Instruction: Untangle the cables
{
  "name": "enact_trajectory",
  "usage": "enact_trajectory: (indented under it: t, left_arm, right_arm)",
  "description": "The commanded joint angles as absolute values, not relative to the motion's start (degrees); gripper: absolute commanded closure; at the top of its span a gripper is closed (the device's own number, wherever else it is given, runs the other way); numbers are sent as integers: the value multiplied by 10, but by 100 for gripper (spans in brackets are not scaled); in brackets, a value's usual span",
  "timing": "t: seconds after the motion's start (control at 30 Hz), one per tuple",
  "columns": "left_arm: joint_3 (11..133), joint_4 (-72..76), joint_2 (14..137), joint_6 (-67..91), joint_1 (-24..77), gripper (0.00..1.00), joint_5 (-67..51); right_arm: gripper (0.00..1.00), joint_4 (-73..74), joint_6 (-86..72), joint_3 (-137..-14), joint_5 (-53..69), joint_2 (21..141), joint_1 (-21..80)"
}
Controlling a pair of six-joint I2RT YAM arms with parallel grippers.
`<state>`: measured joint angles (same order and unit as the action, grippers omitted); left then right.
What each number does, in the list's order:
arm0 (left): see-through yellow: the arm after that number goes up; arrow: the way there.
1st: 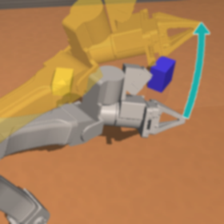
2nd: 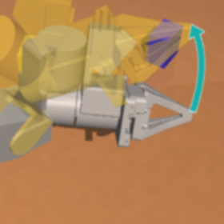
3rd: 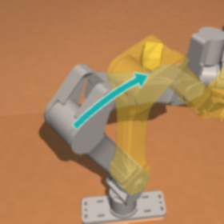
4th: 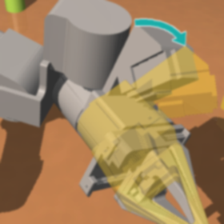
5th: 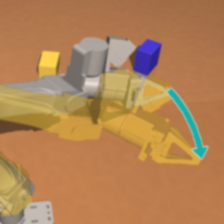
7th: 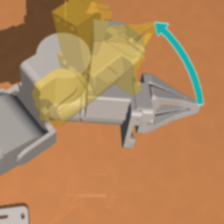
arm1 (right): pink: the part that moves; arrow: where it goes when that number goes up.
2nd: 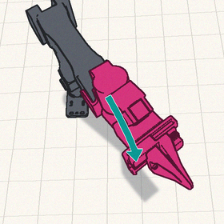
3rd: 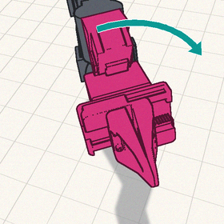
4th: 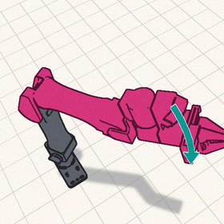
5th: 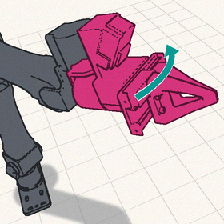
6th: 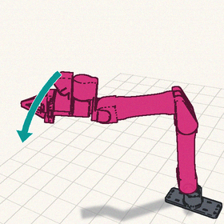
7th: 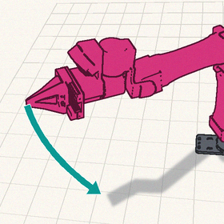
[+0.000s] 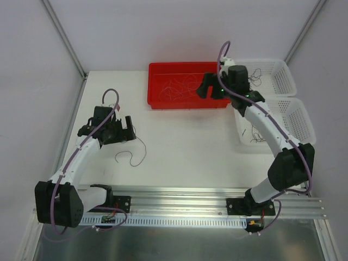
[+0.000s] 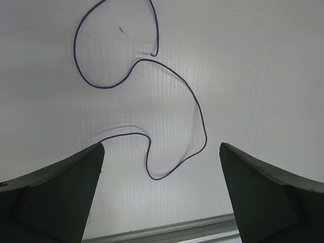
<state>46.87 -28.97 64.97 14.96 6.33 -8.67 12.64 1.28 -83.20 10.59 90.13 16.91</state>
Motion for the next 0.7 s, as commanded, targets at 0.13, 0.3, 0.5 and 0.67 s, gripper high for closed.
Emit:
enact_trajectory:
  t: [0.13,0.3,0.5,0.67]
  left_arm:
    - [470,-296,642,173,33,6,-57]
    - [468,-295,688,191,35,13,-137]
    - [477,-294,756,248,141,20,-137]
    - [482,-273,829,305,214,30,-93]
  right_arm:
    - [9,77,-125,-713,149,920,351]
    - [9,45,-163,-676,99,923,443]
    - [9,53,-182,-614,47,870,489]
    - [9,67,-198,-549,-20,788,496]
